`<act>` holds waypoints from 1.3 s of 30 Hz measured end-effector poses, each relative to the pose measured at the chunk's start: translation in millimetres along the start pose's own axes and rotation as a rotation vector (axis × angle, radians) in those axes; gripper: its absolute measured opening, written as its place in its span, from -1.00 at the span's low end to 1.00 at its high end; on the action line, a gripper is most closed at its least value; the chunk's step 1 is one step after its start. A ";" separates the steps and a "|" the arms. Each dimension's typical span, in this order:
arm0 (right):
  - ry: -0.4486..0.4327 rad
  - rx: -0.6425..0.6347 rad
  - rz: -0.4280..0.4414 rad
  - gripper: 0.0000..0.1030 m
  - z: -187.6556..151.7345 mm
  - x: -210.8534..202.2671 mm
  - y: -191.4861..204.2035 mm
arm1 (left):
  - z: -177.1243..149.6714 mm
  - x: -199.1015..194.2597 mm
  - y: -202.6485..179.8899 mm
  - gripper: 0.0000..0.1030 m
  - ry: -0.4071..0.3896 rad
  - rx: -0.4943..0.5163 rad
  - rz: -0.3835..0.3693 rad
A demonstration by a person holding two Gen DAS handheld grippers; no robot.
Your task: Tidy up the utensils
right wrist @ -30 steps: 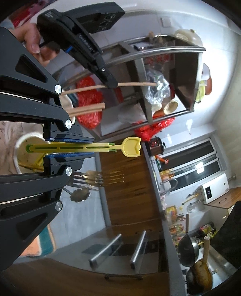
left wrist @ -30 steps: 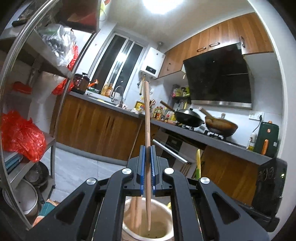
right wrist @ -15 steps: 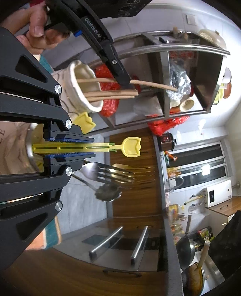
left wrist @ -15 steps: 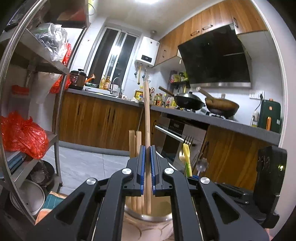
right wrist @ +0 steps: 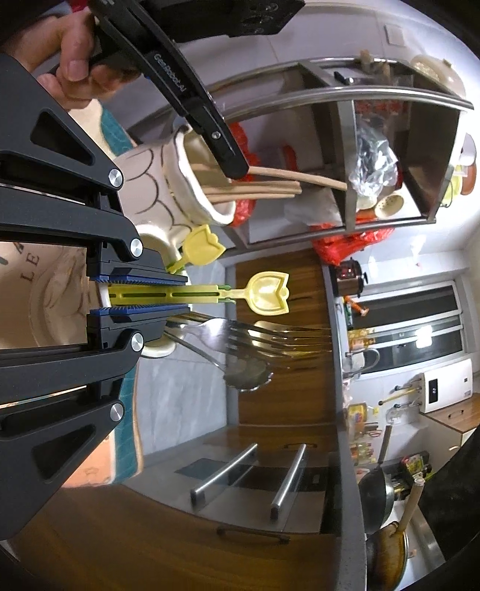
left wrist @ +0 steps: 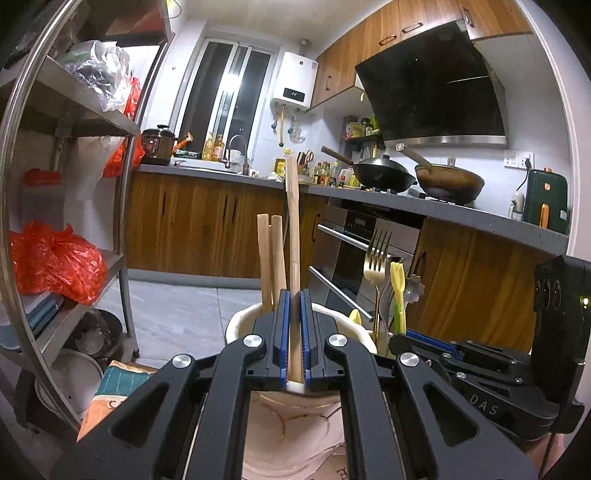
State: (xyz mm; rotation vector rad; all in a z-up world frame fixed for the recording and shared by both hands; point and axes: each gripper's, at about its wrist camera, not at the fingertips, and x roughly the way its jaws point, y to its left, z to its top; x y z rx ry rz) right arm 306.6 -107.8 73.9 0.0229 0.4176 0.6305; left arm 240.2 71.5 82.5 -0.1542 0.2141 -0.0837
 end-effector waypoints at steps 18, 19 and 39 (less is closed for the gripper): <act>-0.015 0.004 -0.009 -0.52 5.4 -8.0 -1.3 | 8.2 -16.5 -6.7 -0.86 -0.018 0.025 0.010; -0.018 0.004 -0.010 -0.51 6.2 -9.3 -1.4 | 8.9 -18.5 -6.6 -0.85 -0.020 0.024 0.008; -0.078 0.047 -0.005 0.55 -1.4 -72.0 -10.7 | -1.2 -83.2 -8.7 0.90 -0.054 0.070 0.028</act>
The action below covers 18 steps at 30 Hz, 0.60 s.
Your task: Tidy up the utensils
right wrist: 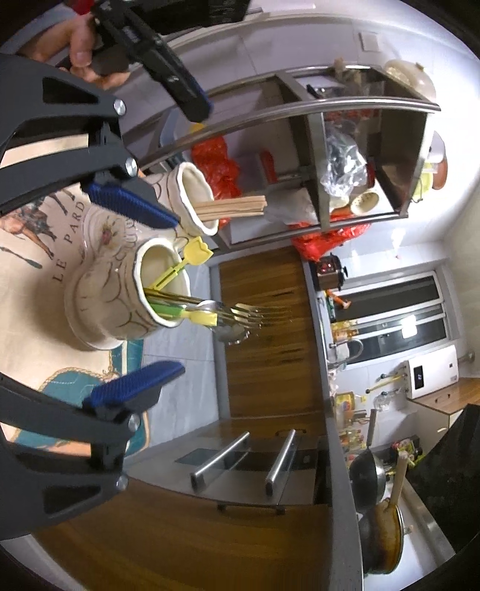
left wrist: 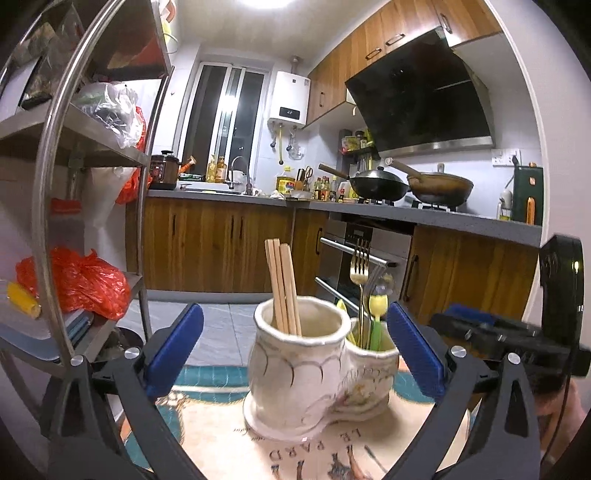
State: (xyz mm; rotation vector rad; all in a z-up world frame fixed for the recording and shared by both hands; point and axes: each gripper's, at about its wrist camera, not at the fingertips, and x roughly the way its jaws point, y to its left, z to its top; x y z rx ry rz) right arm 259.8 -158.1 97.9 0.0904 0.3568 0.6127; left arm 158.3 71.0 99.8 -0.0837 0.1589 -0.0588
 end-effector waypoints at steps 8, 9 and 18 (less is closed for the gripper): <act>-0.015 0.011 -0.012 0.83 -13.2 -18.7 -1.8 | -15.9 -15.7 -0.2 0.90 0.026 0.022 0.034; -0.017 0.007 -0.015 0.84 -15.2 -21.3 -1.5 | -17.0 -16.0 0.1 0.90 0.029 0.022 0.032; -0.035 -0.063 -0.015 0.87 -34.8 -40.5 12.6 | -31.8 -26.3 1.7 0.90 0.022 -0.013 0.057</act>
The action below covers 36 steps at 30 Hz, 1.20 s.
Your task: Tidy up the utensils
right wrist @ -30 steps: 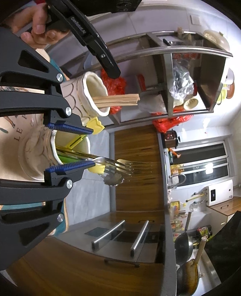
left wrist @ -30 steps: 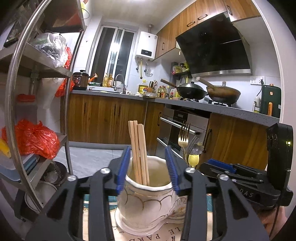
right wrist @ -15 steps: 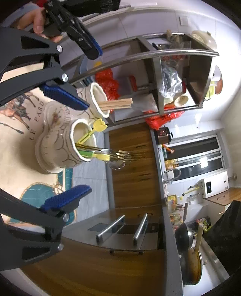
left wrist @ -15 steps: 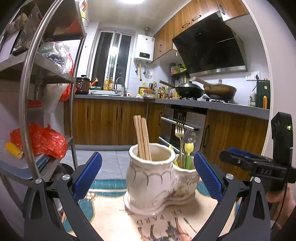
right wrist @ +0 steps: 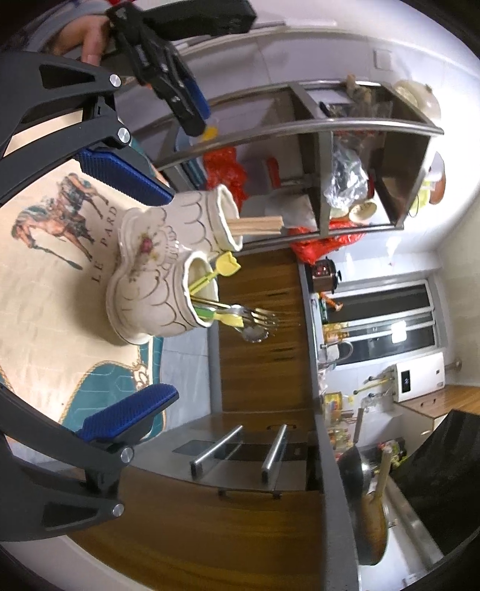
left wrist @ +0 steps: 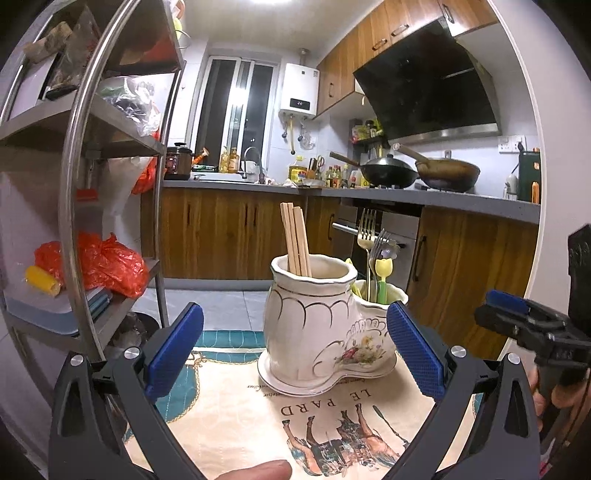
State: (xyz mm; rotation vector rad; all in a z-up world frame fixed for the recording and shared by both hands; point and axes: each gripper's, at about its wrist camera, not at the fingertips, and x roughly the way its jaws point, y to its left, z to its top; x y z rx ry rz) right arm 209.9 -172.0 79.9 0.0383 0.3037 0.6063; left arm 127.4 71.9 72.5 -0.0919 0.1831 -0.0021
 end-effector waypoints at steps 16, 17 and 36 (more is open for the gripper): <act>-0.043 -0.068 -0.012 0.88 -8.9 -3.2 10.4 | -3.8 -0.5 -0.9 0.90 -0.016 -0.003 0.009; -0.044 -0.070 -0.009 0.88 -8.7 -3.5 11.1 | -3.7 -0.8 -1.2 0.90 -0.016 -0.003 0.008; -0.052 -0.084 -0.003 0.89 -5.8 -7.4 16.4 | -1.6 -0.8 -6.6 0.90 -0.016 0.016 -0.009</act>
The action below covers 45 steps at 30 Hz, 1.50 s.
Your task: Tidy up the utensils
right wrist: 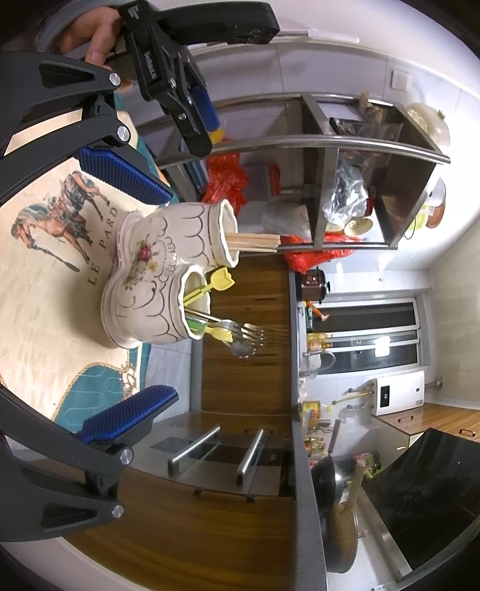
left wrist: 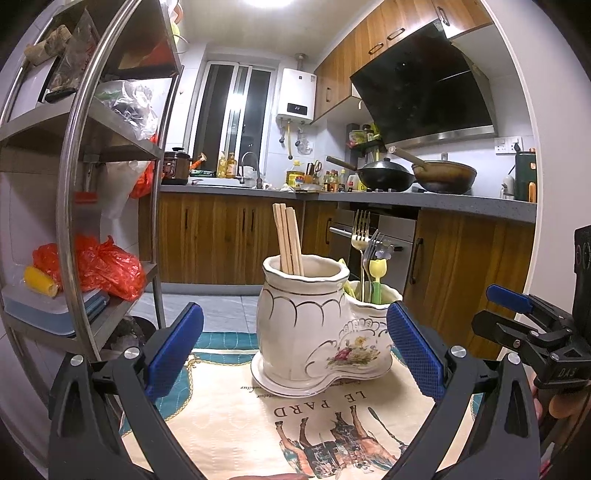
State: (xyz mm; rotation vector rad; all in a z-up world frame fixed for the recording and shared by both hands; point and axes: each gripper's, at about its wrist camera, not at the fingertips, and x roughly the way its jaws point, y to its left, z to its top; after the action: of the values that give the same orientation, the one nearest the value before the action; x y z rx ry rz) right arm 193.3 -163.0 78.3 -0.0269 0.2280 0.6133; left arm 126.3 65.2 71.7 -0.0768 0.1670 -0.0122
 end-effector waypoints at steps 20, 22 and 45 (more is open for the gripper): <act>0.001 0.001 0.000 0.89 -0.1 0.0 0.5 | -0.6 -1.2 -1.9 0.90 0.002 0.002 -0.010; -0.001 0.000 0.001 0.89 0.1 -0.3 1.1 | -0.4 -1.1 -2.0 0.90 0.002 0.004 -0.011; 0.003 -0.006 0.006 0.90 0.0 0.0 3.3 | 0.7 0.5 -5.9 0.90 0.005 0.005 -0.018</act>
State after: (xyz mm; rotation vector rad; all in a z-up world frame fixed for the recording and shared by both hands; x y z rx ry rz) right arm 191.4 -160.3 78.5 -0.0330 0.2293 0.6204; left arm 126.9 59.4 72.8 -0.0738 0.1717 -0.0310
